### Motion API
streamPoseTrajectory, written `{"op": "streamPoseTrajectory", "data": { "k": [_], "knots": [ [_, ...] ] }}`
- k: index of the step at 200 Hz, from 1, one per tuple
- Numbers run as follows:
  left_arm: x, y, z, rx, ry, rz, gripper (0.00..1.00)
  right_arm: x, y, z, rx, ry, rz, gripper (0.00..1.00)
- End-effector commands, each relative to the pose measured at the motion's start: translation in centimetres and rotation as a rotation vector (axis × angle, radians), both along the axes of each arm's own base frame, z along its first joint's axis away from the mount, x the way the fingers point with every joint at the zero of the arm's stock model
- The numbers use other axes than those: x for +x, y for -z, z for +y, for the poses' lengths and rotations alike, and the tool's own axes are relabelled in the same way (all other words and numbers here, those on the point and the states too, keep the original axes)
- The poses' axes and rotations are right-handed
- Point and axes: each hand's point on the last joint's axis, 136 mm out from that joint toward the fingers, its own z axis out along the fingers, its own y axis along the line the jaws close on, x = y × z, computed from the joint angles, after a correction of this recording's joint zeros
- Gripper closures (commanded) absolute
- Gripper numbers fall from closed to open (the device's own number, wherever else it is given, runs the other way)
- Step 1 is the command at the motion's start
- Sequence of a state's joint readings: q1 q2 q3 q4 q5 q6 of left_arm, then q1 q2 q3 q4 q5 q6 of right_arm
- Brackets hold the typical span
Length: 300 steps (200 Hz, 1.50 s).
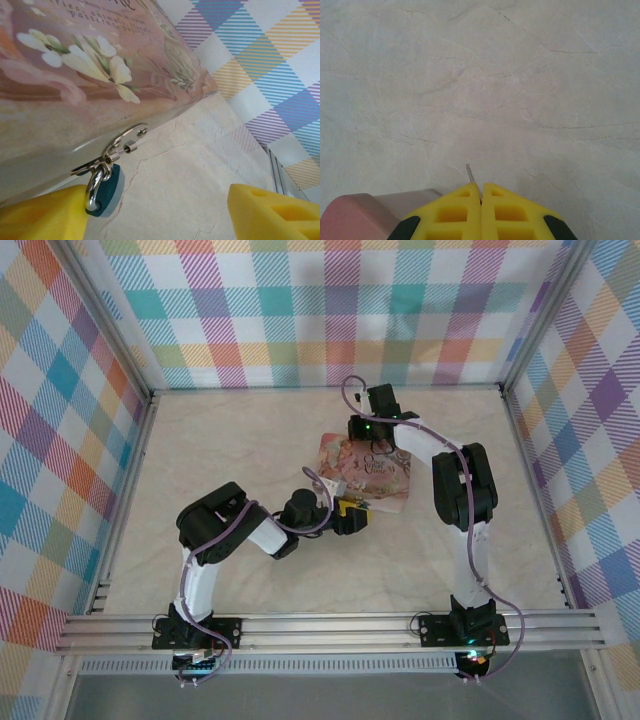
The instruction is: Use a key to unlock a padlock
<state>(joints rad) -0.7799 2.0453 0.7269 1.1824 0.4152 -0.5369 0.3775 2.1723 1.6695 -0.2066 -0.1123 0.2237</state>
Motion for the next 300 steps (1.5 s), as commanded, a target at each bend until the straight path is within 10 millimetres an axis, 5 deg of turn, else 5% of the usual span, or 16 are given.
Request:
{"op": "streamPoseTrajectory", "data": {
  "k": [1,54,106,147,191,248,300],
  "knots": [
    [1.4,-1.5,-1.3,-0.051,-0.018,-0.044,0.25,-3.9,3.7,0.2,-0.037,-0.03,0.175,1.0],
    [2.0,-0.6,-0.5,-0.029,-0.087,-0.029,0.29,-3.9,3.0,-0.2,-0.061,-0.028,0.158,1.0],
    [2.0,-0.7,-0.1,-0.021,-0.09,-0.027,0.3,-2.0,-2.2,-1.8,-0.048,0.035,0.057,1.0],
    [2.1,-0.7,-0.1,-0.02,-0.091,-0.026,0.3,-1.0,-6.0,-4.6,-0.064,0.128,-0.012,1.0],
    [1.9,-0.6,-0.2,-0.022,-0.08,-0.019,0.3,-2.0,-7.6,-10.1,-0.094,0.275,-0.039,1.0],
    [1.7,-0.6,-0.3,-0.016,-0.066,-0.014,0.3,-6.2,-6.1,-19.2,-0.243,0.52,-0.005,1.0],
    [1.6,-0.6,-0.7,-0.016,-0.046,-0.01,0.3,-7.3,-1.1,-19.4,-0.278,0.499,0.088,1.0]
  ]
}}
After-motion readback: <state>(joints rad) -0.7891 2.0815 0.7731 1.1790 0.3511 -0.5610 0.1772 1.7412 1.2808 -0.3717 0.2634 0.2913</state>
